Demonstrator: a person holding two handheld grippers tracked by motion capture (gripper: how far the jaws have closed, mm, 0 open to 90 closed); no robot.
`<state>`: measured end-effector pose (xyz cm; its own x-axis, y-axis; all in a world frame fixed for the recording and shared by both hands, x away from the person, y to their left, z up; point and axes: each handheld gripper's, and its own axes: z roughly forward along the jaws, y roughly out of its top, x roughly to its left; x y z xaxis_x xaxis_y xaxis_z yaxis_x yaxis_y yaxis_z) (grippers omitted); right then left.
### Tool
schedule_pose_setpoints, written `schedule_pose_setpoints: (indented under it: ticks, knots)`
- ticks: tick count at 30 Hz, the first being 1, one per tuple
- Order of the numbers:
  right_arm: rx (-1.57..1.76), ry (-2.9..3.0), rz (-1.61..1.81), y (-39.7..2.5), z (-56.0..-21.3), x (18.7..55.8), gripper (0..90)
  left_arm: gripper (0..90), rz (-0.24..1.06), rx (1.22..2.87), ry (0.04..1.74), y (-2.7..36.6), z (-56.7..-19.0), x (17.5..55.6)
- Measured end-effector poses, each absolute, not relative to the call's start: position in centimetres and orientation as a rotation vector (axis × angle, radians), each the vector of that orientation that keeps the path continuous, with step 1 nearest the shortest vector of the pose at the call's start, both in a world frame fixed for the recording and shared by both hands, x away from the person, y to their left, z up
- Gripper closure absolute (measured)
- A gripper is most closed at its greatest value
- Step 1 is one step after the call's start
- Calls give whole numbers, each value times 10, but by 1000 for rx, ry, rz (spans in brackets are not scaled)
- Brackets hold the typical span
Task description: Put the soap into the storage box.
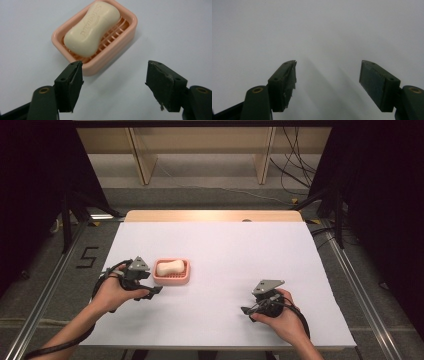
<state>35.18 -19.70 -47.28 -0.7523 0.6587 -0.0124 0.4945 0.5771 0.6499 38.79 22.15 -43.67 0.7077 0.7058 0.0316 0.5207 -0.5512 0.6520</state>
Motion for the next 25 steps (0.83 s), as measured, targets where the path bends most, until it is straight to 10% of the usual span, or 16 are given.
schedule_pose_setpoints:
  ticks: [25]
  knots:
    - [925,2558,938,-196,-473,353,305,290,334,2244,1084,246,-485,344]
